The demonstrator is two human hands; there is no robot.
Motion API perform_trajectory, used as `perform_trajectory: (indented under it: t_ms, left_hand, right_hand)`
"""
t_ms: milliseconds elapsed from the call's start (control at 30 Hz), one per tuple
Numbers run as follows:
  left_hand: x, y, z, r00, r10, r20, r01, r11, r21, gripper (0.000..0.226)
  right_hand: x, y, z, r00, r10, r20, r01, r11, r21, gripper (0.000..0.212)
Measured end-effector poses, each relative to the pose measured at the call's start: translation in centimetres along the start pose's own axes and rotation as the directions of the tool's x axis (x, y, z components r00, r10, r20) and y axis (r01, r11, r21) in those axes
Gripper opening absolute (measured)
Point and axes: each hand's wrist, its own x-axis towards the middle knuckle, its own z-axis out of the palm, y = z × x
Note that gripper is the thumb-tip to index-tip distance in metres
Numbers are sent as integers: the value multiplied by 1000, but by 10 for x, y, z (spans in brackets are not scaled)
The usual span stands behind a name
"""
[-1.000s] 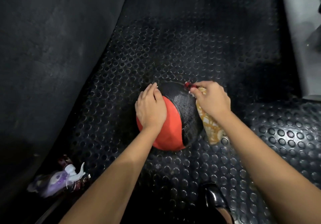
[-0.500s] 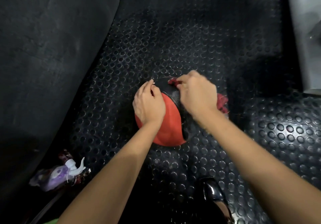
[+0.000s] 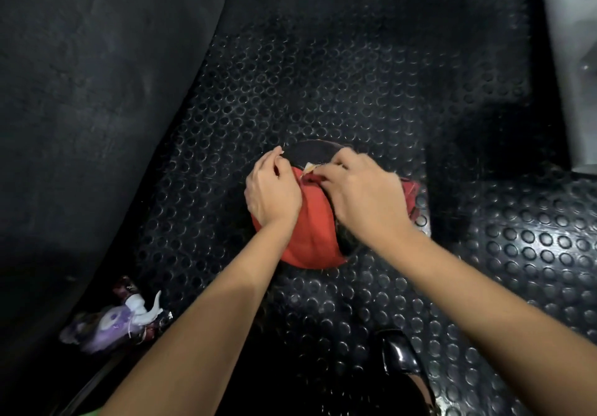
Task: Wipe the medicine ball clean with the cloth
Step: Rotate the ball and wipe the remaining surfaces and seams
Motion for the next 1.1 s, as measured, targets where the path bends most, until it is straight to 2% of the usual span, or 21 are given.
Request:
perform_trajectory:
  t_ms: [133,167,300,367,467,633,767,833,933,967,1033,1100]
  left_hand:
    - [-4,1,3,1000,18,-12,-17,1000,10,39]
    - [-4,2,4,1000,17,-14,-17,1000,13,39]
    - [-3,-3,2,999,28,-26,-27,1000,9,39]
    - [-3,-5,0,999,37,-19,-37,999,-7,40]
    - [-1,-1,1,1000,-1,-13,1,1000,-27,40]
    - [1,-5,-3,1000,-9,-8,9,999,-48,39]
    - [-4,-6,-2,1000,13,-14,-14,998,-55,39]
    - [-2,-5,-1,1000,1,-23,-3,998,-56,39]
    - [2,-5,-3,1000,-13,-19,12,998,-59,38]
    - [3,-6,-4,1000,-14,-13,14,998,-62,38]
    - [2,-8,-4,1000,-16,-8,15,997,-70,38]
    - [1,-8,-3,1000,-10,-4,10,997,-79,39]
  right_hand:
    - [23,18,1,974,224,14,-224,974,18,25]
    - [20,11,1,978,208,4,-208,978,-17,24]
    - [-4,-16,1,997,-78,14,79,990,-113,18]
    - [7,-6,-1,999,-51,-19,49,995,-88,18]
    - [20,-4,-2,993,114,-8,-114,991,-65,21]
    - [0,-8,2,996,-90,-20,87,986,-145,24]
    - [25,13,1,985,173,5,-171,979,-110,29]
    - [12,1,5,994,101,-35,-104,990,-98,26]
    - [-11,-10,5,988,-145,-49,137,981,-133,25]
    - [-9,-4,5,986,-154,-59,144,979,-146,26]
    - [4,11,7,995,-34,-92,24,994,-107,26]
    - [16,19,6,990,135,-40,-136,990,-24,24]
